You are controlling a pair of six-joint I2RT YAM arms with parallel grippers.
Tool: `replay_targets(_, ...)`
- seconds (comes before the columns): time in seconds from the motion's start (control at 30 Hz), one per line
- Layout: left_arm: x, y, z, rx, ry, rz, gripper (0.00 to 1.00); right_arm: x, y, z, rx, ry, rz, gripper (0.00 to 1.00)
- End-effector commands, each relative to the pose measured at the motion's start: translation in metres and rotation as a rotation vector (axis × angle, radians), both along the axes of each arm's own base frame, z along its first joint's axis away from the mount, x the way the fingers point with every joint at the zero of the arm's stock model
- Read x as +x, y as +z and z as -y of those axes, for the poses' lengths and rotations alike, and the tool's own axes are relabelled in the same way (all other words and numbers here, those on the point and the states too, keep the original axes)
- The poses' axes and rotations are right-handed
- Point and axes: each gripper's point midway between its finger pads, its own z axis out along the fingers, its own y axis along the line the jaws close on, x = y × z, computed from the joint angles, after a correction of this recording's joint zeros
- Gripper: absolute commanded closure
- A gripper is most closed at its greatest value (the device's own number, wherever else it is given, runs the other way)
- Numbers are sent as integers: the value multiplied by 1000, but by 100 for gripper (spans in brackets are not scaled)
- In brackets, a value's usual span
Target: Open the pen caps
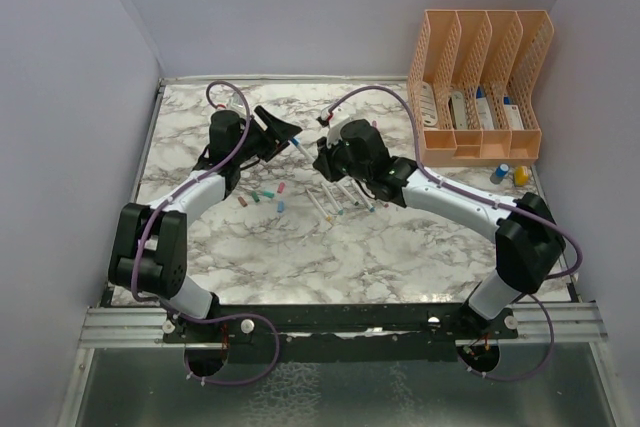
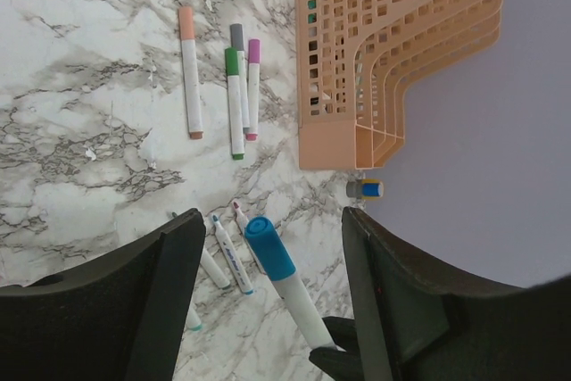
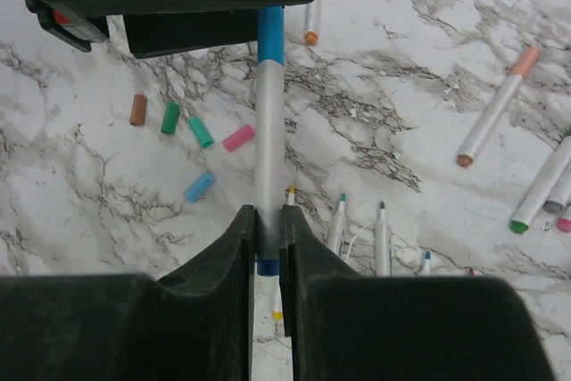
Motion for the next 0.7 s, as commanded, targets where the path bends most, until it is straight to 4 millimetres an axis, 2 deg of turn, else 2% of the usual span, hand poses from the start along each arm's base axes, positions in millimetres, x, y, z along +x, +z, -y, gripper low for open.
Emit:
replay_targets(0.0,4,18,11,-33,-41,57,38,-8,30,-9,77,55,56,99)
replay_targets(0.27,4,17,14,-43,-56,57,50,-9,33,-13,87,81,66,99)
replay_targets(0.5,4,17,16,-49,-62,59,65,-8,31,-14,84,83,68,98)
replay_targets(0.67,4,16,17,-52,-74,60,91,-6,31,-14,80,79,72,99)
